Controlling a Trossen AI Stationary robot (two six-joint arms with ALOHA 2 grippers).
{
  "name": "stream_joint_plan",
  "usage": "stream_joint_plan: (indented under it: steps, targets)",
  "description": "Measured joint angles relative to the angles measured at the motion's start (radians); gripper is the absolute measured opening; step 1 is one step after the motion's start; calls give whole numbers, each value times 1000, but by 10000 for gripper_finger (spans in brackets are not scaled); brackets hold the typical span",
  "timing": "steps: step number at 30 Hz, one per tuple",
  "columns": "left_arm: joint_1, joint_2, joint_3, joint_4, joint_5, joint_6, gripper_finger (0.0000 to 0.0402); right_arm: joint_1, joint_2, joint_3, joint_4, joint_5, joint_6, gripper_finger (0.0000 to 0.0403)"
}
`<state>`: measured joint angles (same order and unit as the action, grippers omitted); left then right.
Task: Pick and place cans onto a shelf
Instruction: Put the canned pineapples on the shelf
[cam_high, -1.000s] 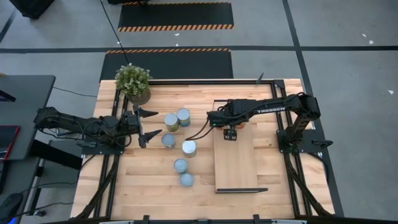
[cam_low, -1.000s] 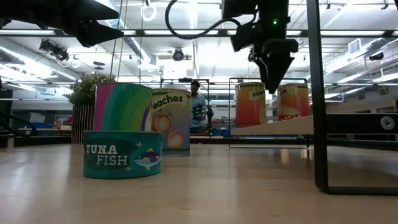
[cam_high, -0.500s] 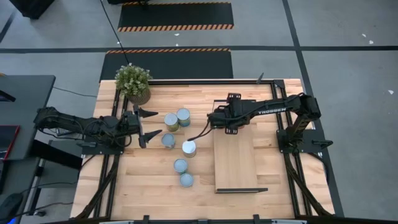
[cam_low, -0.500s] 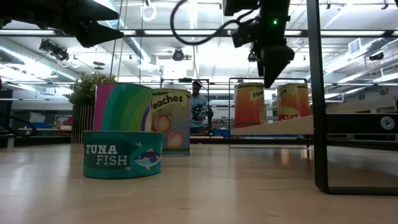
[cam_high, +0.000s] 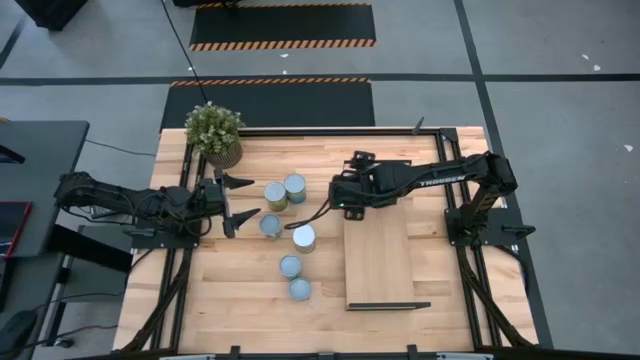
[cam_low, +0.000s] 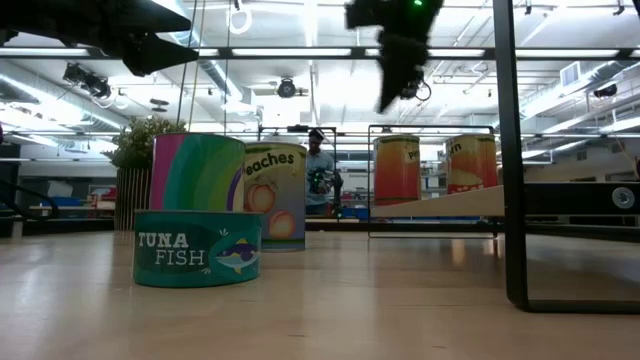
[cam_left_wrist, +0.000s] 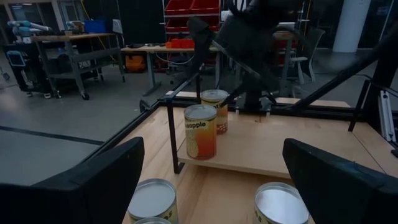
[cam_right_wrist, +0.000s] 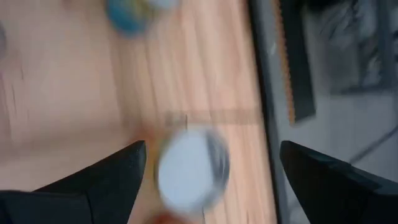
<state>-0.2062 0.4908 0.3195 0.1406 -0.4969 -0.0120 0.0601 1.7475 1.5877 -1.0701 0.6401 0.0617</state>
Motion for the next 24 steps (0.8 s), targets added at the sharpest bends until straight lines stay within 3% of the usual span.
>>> stream_joint_plan:
  steps: [3,8,13,24]
  targets:
    - [0,0,0,0,0,-1,389,-5,21,-23,147,52,-56,377]
    - [0,0,0,-4,0,-2,389,-36,75,-23,197,71,-70,377]
    - [0,0,0,-8,0,-2,389,-49,104,-25,136,122,-33,377]
    - [0,0,0,-13,0,2,389,-9,102,-24,-41,126,128,377]
